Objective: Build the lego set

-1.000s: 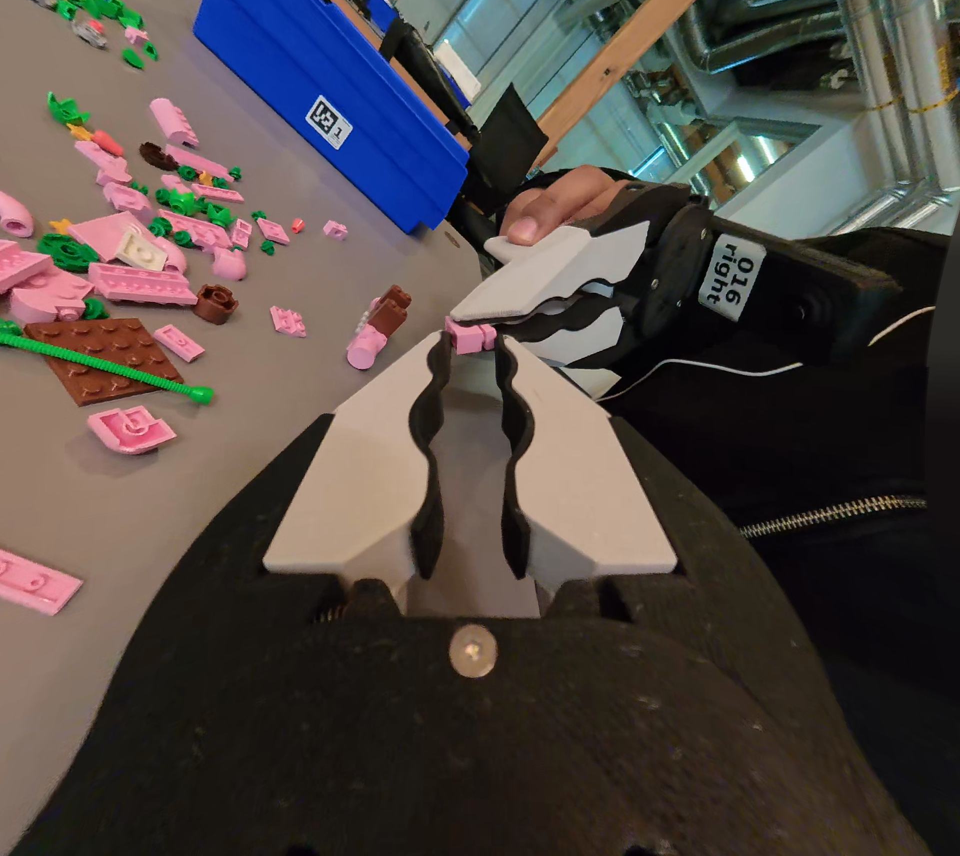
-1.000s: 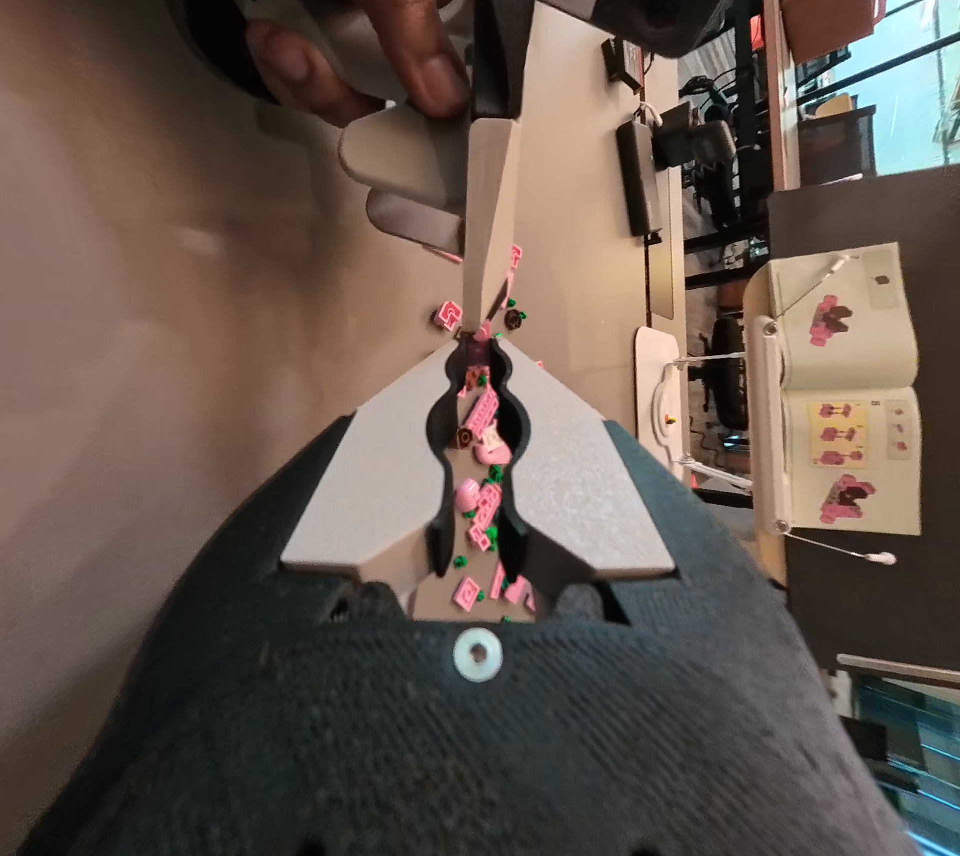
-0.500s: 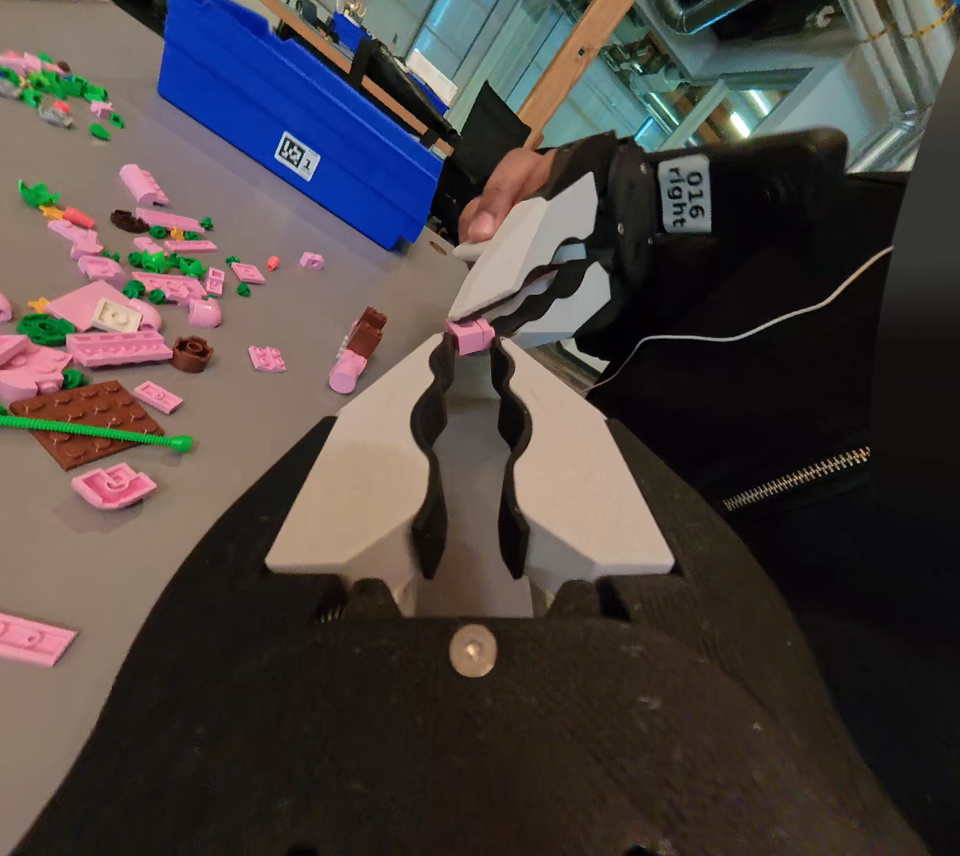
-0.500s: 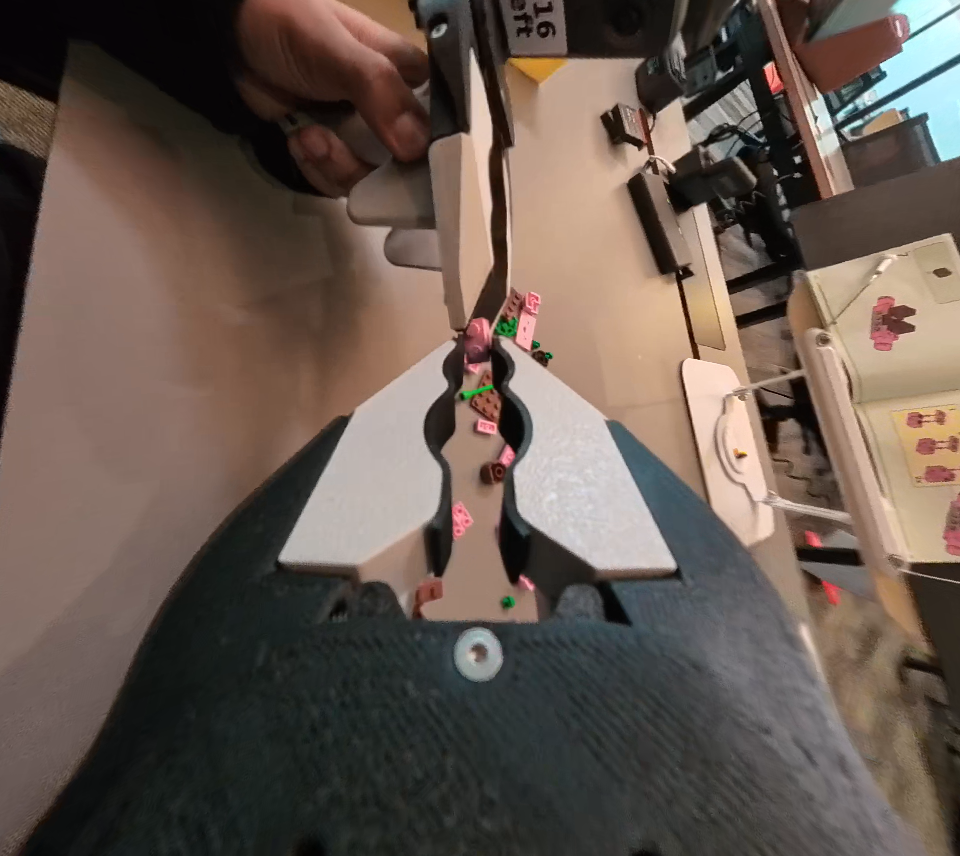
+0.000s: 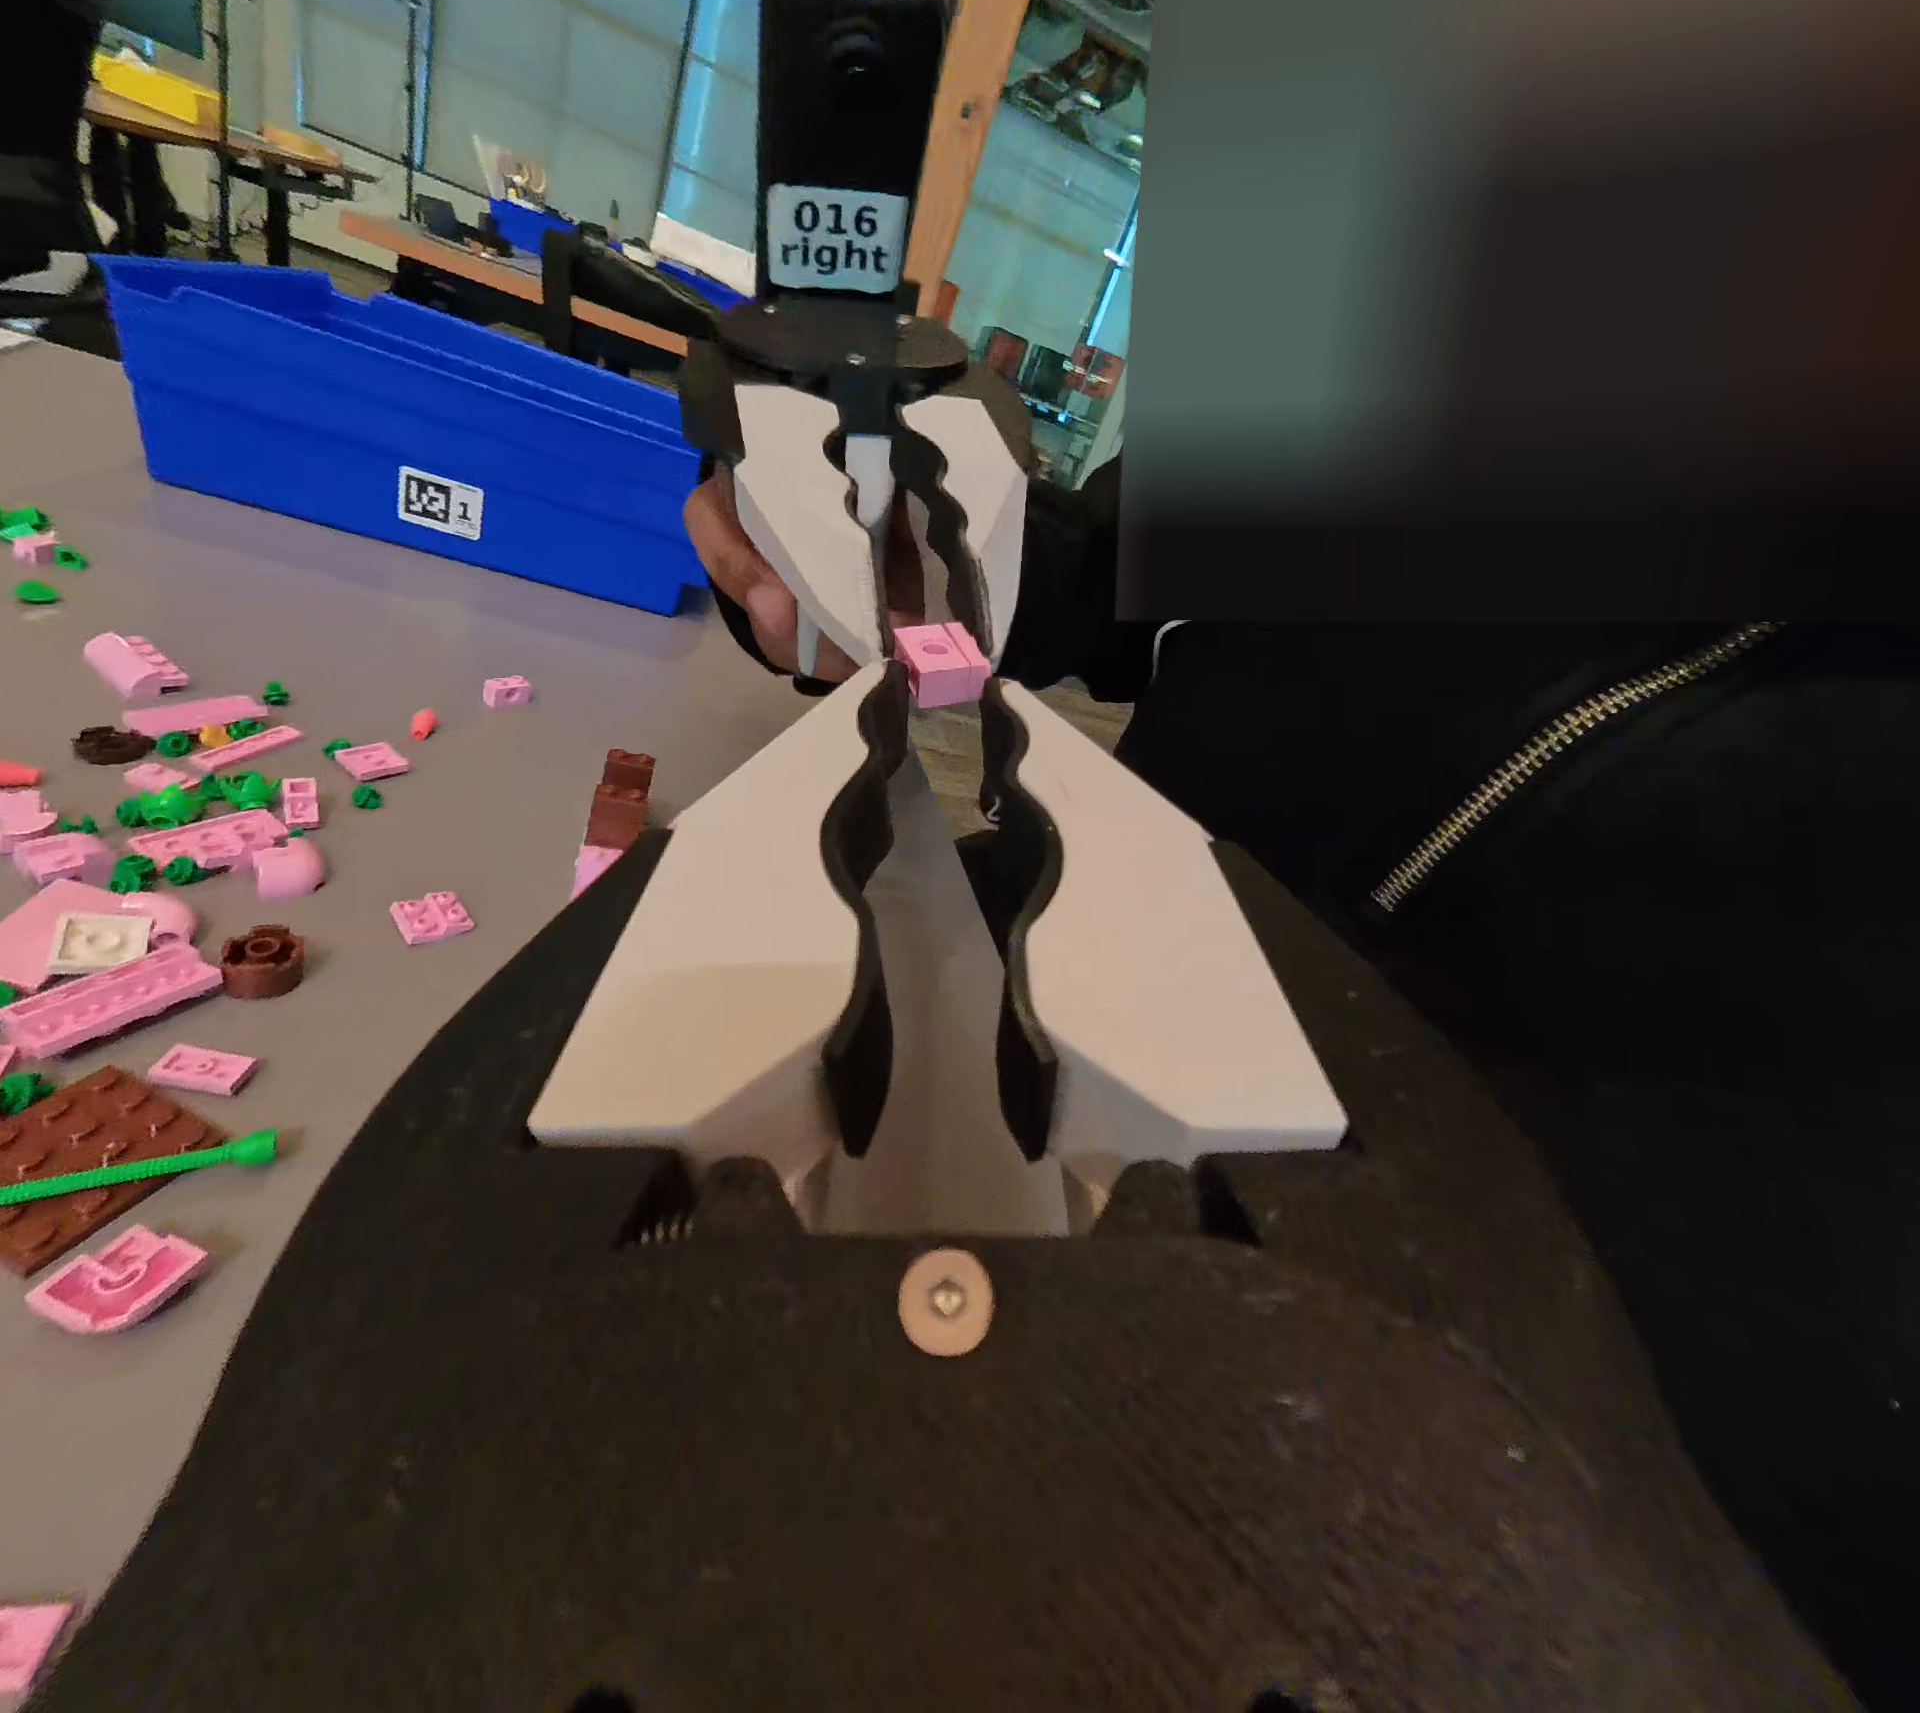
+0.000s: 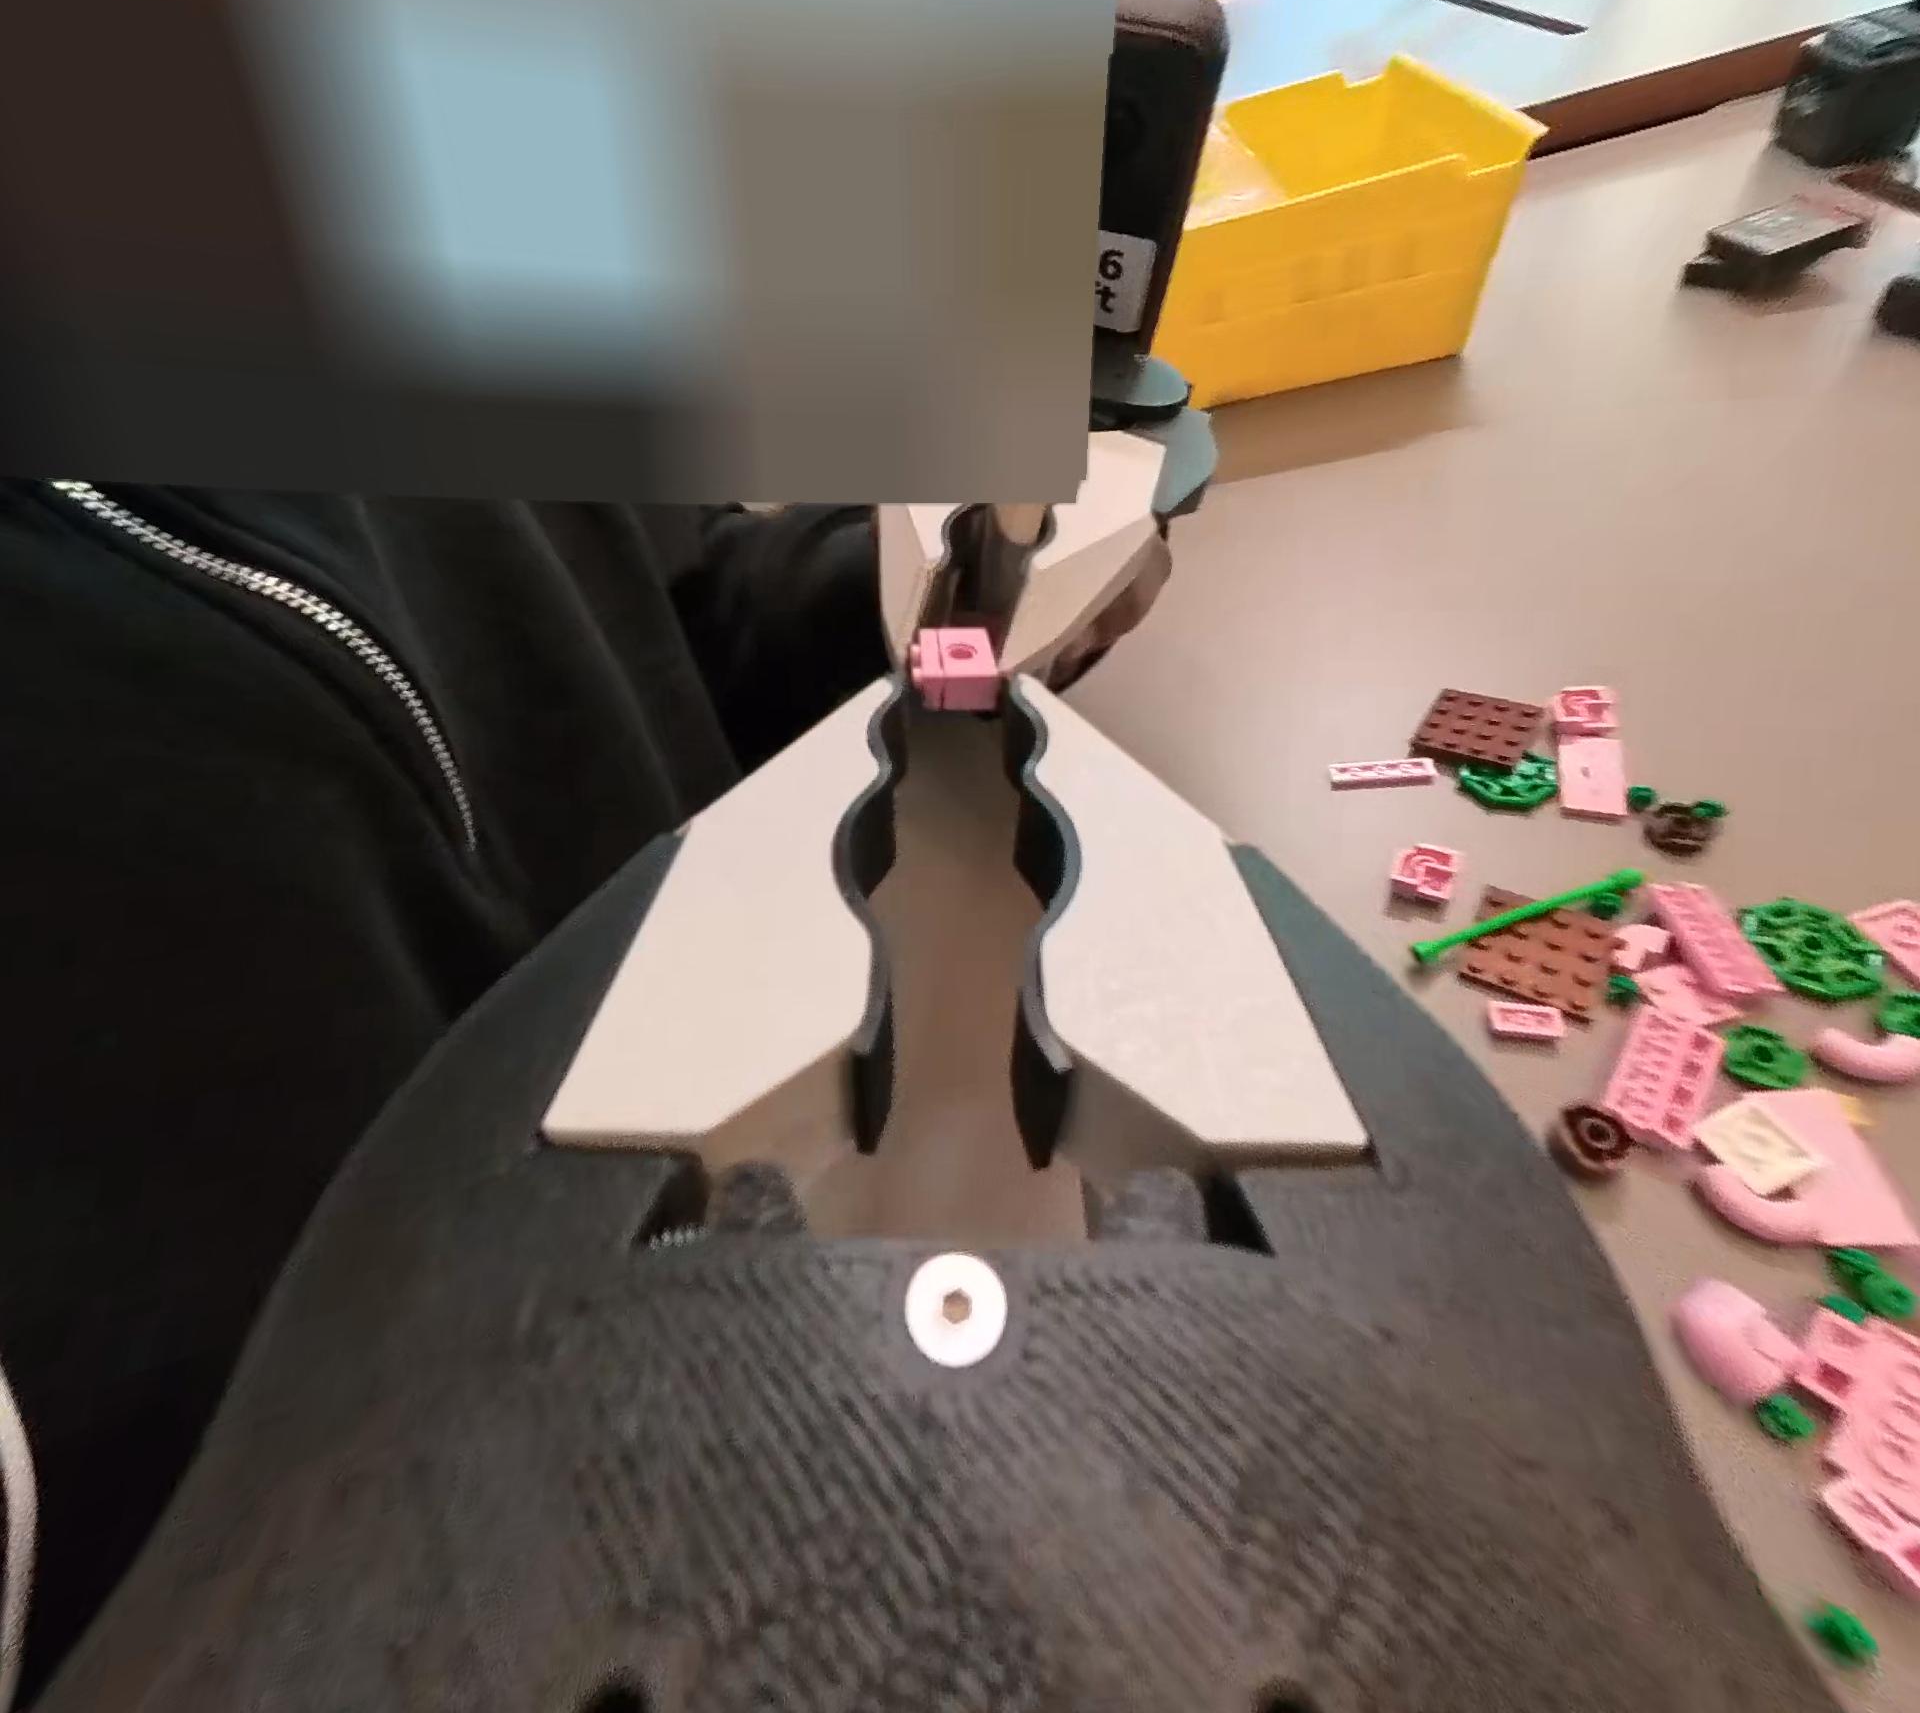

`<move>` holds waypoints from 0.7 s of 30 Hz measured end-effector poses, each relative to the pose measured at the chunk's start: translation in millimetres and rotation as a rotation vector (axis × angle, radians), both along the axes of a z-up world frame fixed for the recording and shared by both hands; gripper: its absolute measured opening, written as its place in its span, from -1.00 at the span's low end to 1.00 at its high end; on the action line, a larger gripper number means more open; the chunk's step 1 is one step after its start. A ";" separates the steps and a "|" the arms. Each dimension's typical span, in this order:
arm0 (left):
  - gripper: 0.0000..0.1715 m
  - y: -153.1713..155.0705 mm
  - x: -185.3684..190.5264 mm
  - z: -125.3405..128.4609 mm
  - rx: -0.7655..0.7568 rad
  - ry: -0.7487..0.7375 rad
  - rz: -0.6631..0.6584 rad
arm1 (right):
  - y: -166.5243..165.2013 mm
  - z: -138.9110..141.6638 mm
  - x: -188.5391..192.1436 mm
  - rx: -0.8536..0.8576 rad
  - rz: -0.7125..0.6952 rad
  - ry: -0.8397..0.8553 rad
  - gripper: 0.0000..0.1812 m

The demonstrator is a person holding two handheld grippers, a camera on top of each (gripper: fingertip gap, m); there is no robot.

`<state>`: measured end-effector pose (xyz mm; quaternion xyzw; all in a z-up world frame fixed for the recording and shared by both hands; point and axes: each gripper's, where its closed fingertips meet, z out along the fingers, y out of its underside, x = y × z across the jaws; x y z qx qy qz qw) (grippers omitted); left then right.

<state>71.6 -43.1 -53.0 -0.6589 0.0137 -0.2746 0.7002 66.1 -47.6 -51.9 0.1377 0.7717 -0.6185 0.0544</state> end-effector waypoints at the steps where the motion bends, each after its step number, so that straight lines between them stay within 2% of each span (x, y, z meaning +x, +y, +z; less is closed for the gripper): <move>1: -0.87 0.8 1.4 -1.7 -0.011 0.005 -0.007 | -0.3 1.0 0.9 -0.017 0.007 -0.015 -0.81; 12: -0.87 0.4 8.5 -1.4 -0.008 0.038 -0.028 | 0.0 0.1 9.7 -0.035 0.074 -0.061 -0.77; 21: -0.87 0.1 7.8 -0.4 -0.003 0.032 -0.026 | 0.1 -2.8 8.3 -0.016 0.053 0.011 -0.85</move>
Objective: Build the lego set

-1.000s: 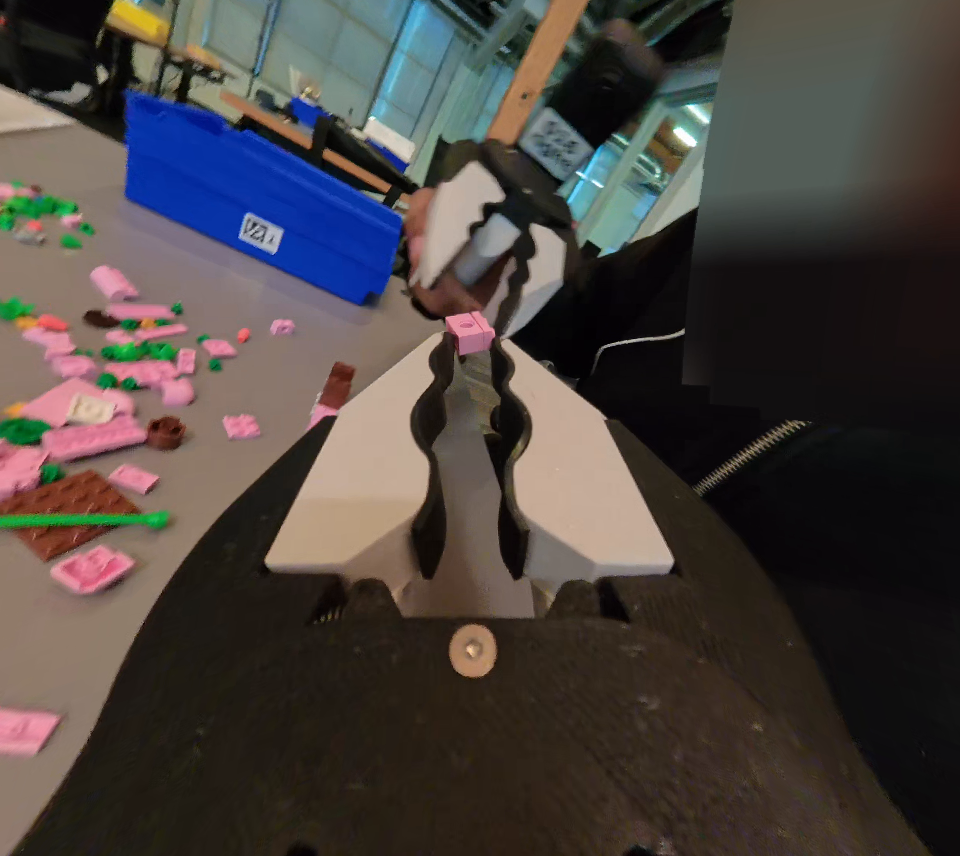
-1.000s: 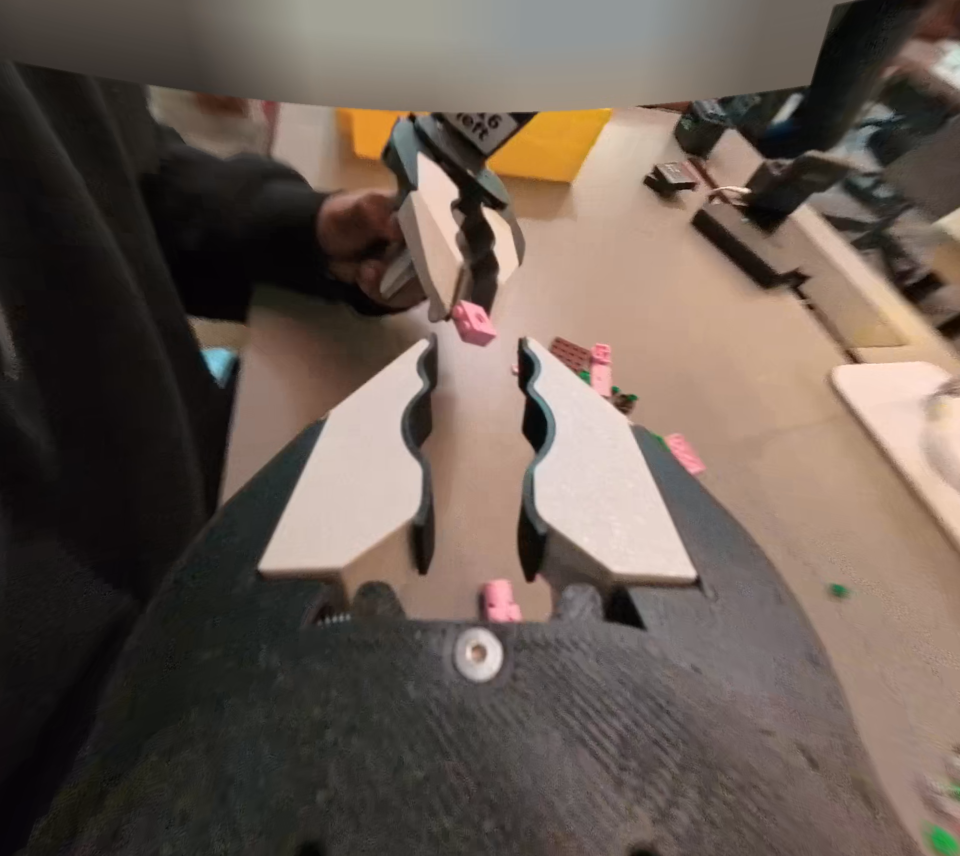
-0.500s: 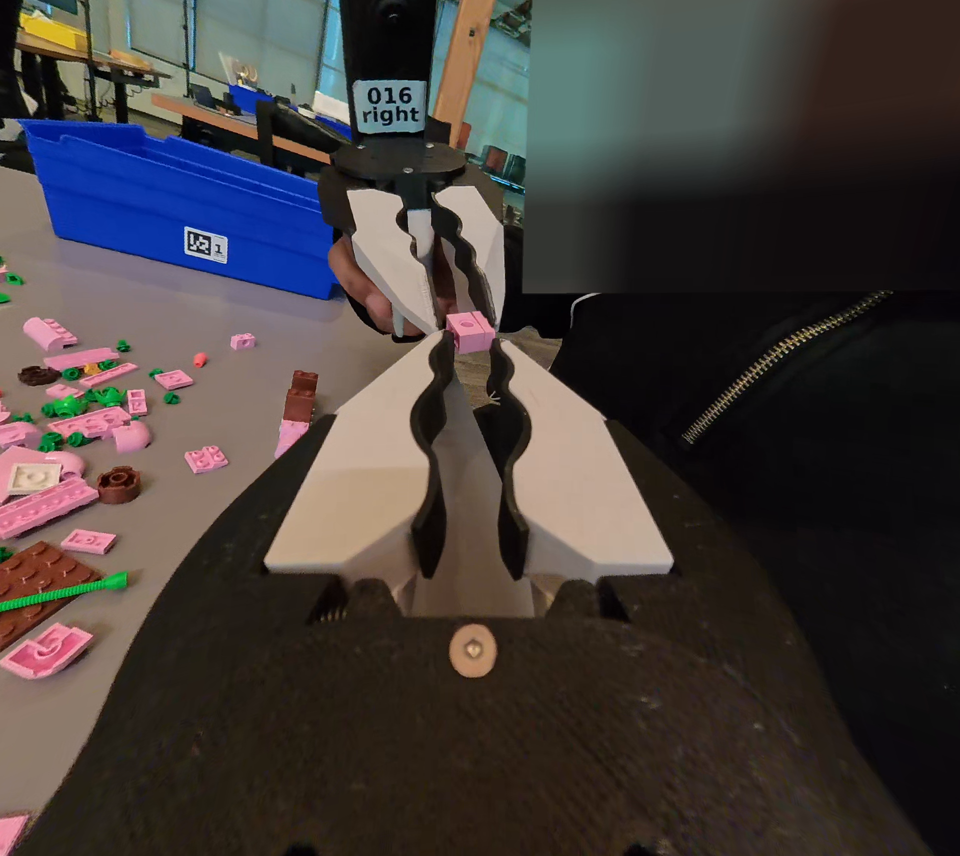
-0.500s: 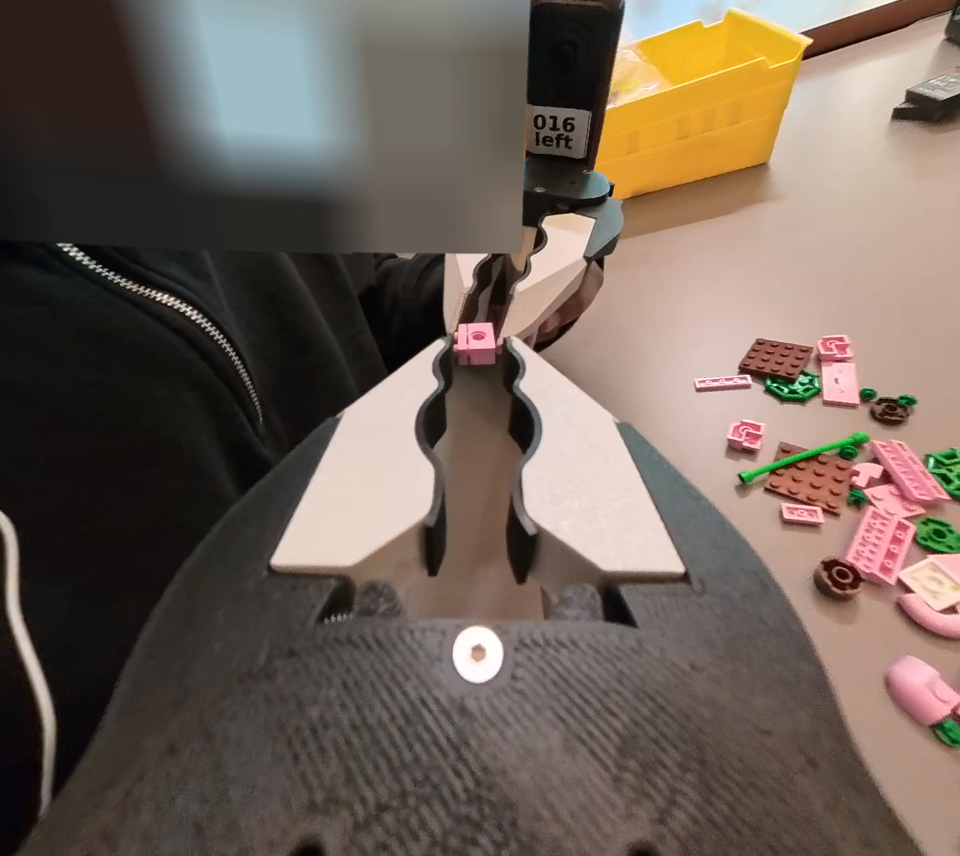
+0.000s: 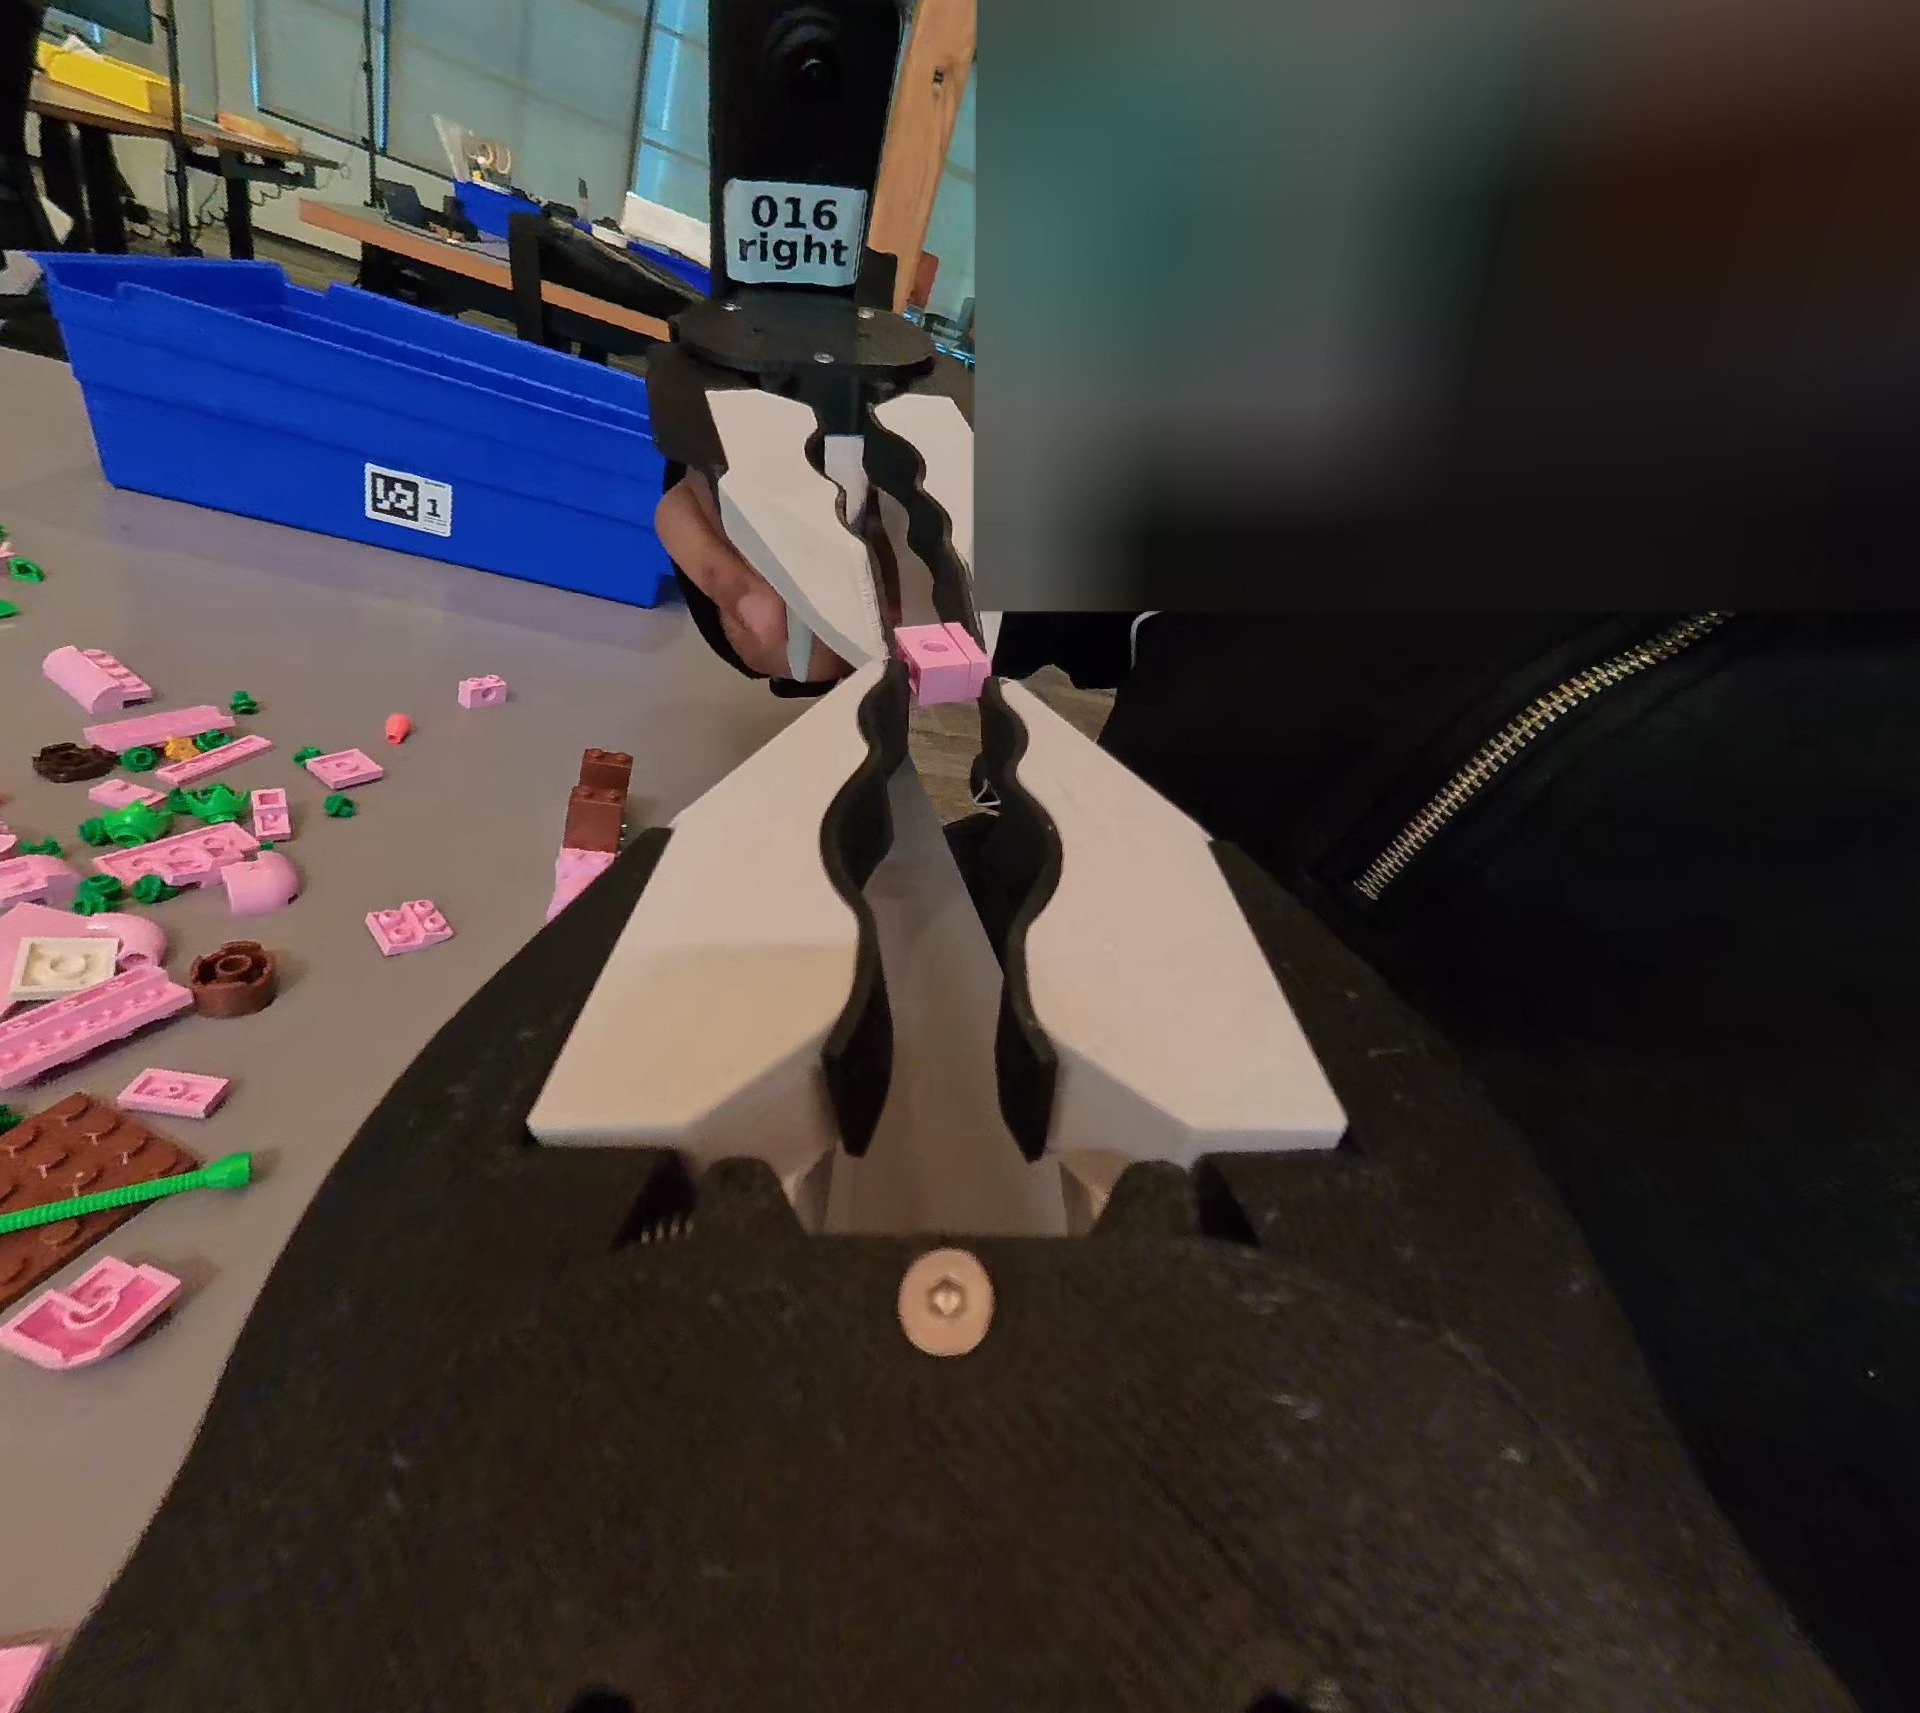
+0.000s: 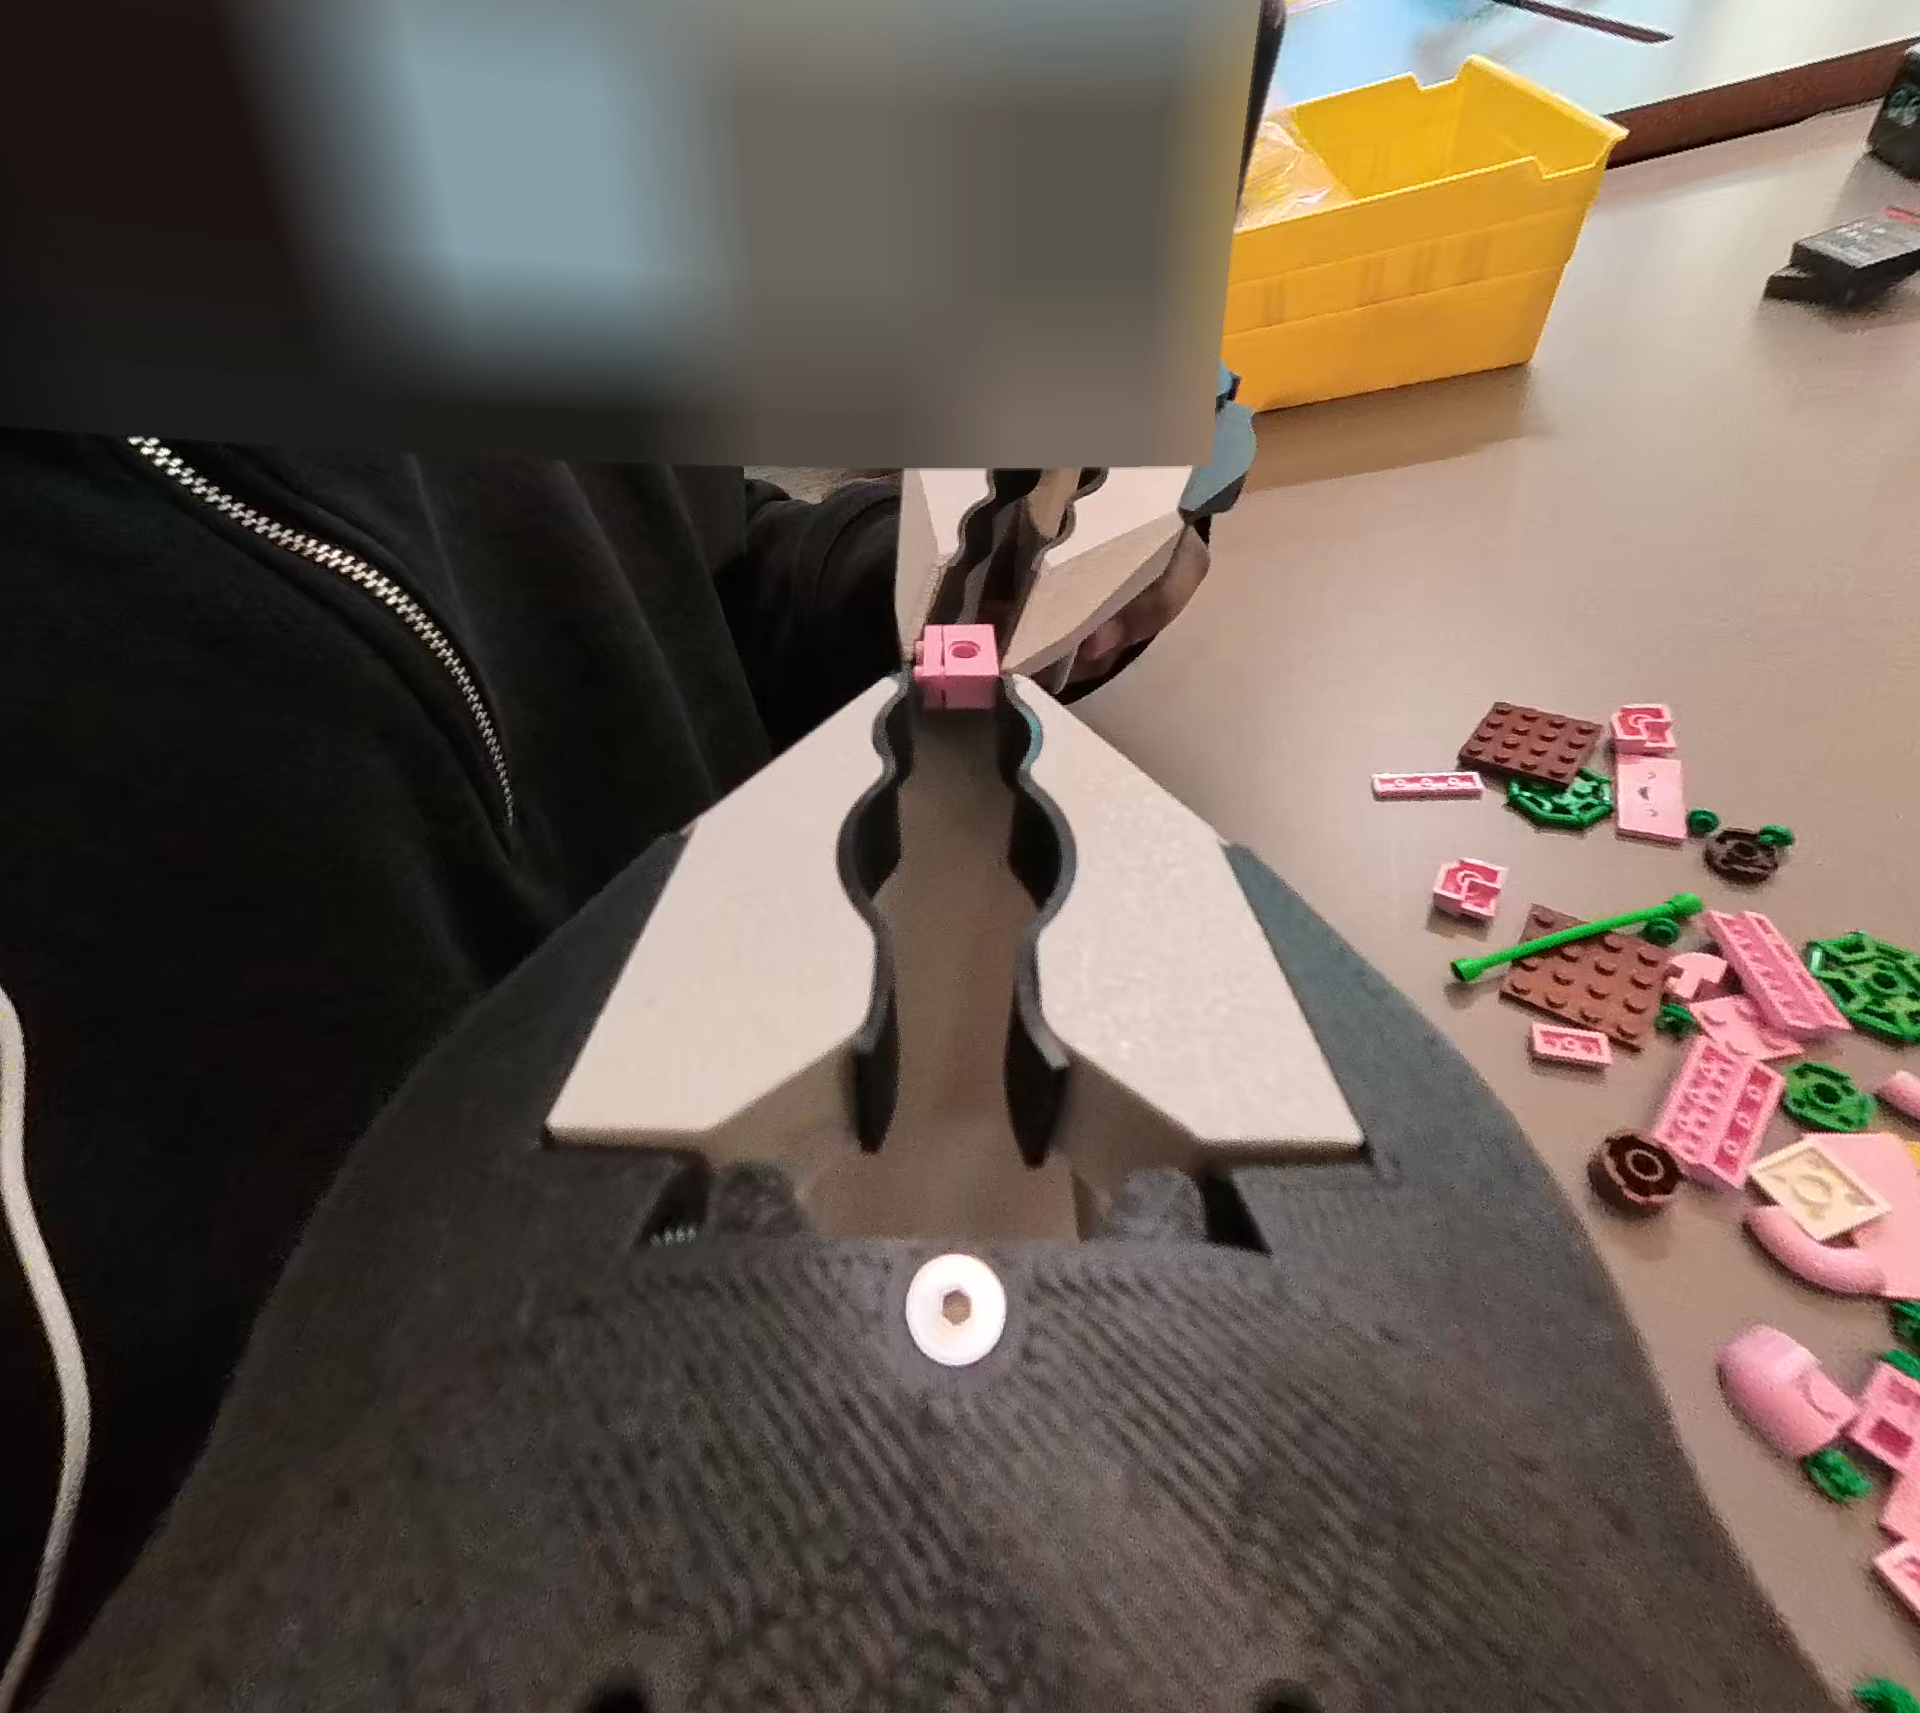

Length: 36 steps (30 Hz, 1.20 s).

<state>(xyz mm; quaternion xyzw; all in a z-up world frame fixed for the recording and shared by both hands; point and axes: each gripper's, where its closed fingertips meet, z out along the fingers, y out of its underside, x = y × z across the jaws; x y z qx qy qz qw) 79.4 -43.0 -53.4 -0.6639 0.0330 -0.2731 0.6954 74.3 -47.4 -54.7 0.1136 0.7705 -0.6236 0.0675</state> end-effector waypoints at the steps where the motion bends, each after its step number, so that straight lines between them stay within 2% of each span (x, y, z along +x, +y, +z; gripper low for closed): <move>1: -0.87 0.0 0.2 0.2 0.000 0.000 -0.001 | 0.0 0.2 0.1 0.001 -0.001 0.004 -0.86; 10: -0.88 3.0 0.2 -4.8 -0.026 -0.008 -0.010 | 2.7 -4.9 -0.3 0.041 -0.017 0.002 -0.86; 12: -0.88 5.8 -4.8 -6.1 -0.015 0.013 0.033 | 5.4 -6.7 -4.4 0.034 -0.053 -0.012 -0.86; 15: -0.84 10.7 -10.0 -15.4 -0.045 0.149 0.142 | 10.4 -14.5 -8.1 0.046 -0.101 -0.040 -0.86; 18: -0.68 15.7 -16.3 -31.5 -0.131 0.241 0.212 | 14.2 -31.0 -7.3 0.073 -0.135 -0.158 -0.86; 20: -0.69 17.6 -12.3 -41.4 -0.186 0.251 0.182 | 16.7 -41.2 -5.4 0.051 -0.175 -0.251 -0.86; 23: -0.68 20.0 5.0 -58.7 -0.274 0.256 0.063 | 21.7 -60.9 -2.2 0.070 -0.257 -0.352 -0.86; 25: -0.72 23.5 4.1 -68.0 -0.312 0.343 0.098 | 22.8 -65.2 1.1 0.044 -0.287 -0.436 -0.86; 28: -0.87 24.7 2.0 -66.4 -0.287 0.478 0.171 | 22.4 -62.1 4.7 -0.047 -0.285 -0.584 -0.86; 36: -0.90 26.6 1.5 -70.7 -0.292 0.537 0.190 | 21.9 -70.1 8.2 -0.089 -0.228 -0.760 -0.86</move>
